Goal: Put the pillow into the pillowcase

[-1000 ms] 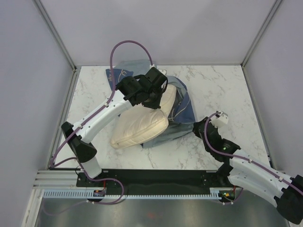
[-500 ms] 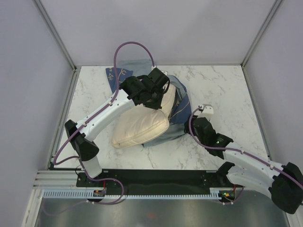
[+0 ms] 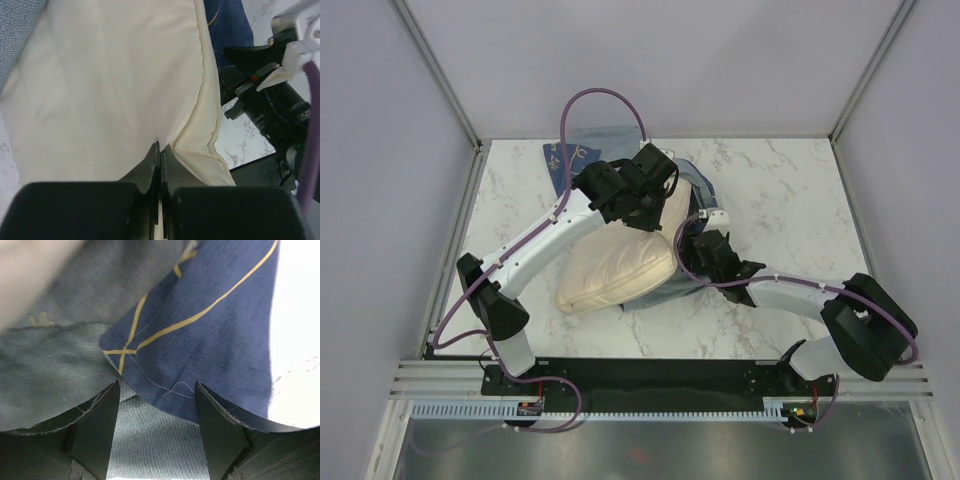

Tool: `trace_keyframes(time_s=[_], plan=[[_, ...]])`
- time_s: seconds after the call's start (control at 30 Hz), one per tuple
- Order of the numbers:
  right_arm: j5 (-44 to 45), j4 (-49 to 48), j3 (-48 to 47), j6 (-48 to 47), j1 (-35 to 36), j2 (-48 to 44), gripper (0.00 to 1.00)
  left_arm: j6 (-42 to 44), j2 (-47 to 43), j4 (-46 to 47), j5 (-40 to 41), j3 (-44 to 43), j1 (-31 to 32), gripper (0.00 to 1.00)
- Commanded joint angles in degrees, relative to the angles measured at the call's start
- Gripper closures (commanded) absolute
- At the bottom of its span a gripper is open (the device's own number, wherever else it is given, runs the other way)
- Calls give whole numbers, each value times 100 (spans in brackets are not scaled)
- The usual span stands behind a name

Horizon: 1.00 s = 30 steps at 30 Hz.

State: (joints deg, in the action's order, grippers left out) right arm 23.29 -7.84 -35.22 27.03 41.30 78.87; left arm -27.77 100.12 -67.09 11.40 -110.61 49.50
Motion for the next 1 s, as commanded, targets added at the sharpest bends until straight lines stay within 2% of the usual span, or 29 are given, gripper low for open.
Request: trace_keyframes(time_s=[0.0,0.07,0.1,0.17,0.2,0.27,0.4,0.5,0.67,0.8,0.97], plan=[[-17,-622,-73,285,-16,443,32,175,-308,319,11,-66,-54,98],[44,-719,-37,434,-95,585,37,167,-309,319,20,-66,-63,98],[44,-745,-20,548,-148,646,51,175,-308,319,12,-66,-54,98],[62,-720,24,619,-201,612,73,175,-300,319,12,-49,-63,98],[114,-685,59,707,-219,412,89,184,-282,319,29,-31,-63,98],[149,-658,277,821,-263,34,99,184,-291,319,38,-14,-54,98],[-140,-290,499,1102,-605,-1291,100,167,-265,337,99,48,-63,98],[-473,115,552,1419,-1165,-1803,98,158,-247,346,126,65,-63,98],[-1000,774,647,1945,-1870,-1910,100,123,-185,389,117,136,-63,98],[-1440,1020,964,2228,-2765,-2139,100,96,-106,433,143,180,-54,98],[-1441,1757,974,2307,-3137,-2428,100,79,139,513,135,48,-54,98]])
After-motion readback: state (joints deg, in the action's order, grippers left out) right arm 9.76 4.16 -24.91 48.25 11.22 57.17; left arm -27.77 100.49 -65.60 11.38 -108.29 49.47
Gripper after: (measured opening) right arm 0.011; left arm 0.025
